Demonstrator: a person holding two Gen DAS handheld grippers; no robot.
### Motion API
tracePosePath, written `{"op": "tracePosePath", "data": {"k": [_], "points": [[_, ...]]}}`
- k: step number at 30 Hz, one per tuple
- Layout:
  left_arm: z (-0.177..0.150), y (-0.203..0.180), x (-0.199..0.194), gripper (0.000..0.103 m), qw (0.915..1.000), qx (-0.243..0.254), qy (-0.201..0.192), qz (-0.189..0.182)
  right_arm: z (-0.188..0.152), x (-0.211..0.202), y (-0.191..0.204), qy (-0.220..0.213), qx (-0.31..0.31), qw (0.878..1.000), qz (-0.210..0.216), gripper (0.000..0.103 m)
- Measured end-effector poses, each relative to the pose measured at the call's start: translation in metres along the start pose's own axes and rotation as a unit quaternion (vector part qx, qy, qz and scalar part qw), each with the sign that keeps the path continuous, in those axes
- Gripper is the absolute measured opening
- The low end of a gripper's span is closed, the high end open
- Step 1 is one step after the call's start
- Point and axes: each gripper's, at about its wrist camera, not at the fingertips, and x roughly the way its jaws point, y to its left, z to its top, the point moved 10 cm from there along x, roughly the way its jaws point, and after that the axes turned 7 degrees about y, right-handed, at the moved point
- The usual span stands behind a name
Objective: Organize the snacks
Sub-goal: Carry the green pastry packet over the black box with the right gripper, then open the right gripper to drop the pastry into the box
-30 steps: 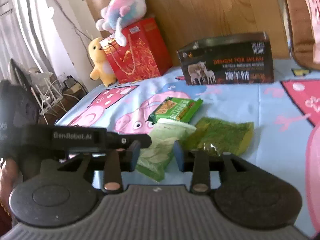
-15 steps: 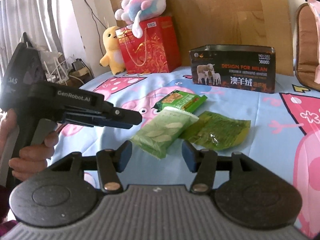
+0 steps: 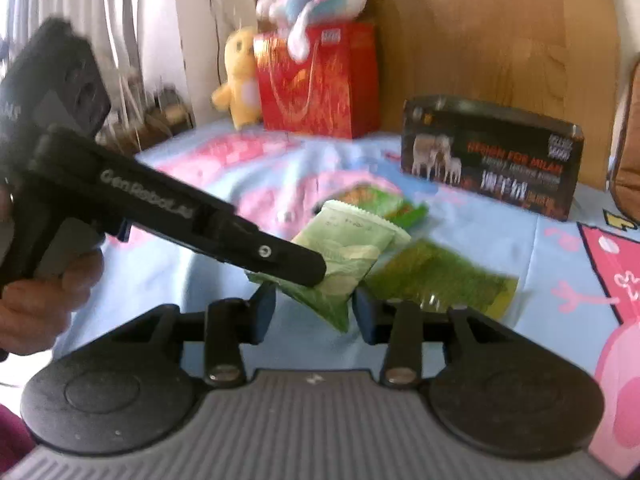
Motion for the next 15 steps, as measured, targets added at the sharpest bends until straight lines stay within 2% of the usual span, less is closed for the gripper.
{"op": "tracePosePath", "data": {"k": [3,8,11,15], "points": [[0.038,-0.016,-0.002,0.027,0.9989,0.035,-0.026,0.013,0.028,-0.011,-0.013,-0.040,0.010,0.999,-0.004,0.045],[0.118,-0.012,0.023,0.027,0.9961,0.043,-0.071,0.031,0.089,0.001,-0.057,-0.082,0.028,0.996,-0.032,0.045],[0.158,0.007,0.053,0.027,0.9958,0.025,-0.072,0.050,0.118,0.029,-0.091,-0.082,0.054,0.994,-0.040,0.045],[0.186,0.028,0.088,0.028,0.9929,0.021,-0.077,0.089,0.136,0.069,-0.124,-0.065,0.092,0.993,-0.047,0.047]]}}
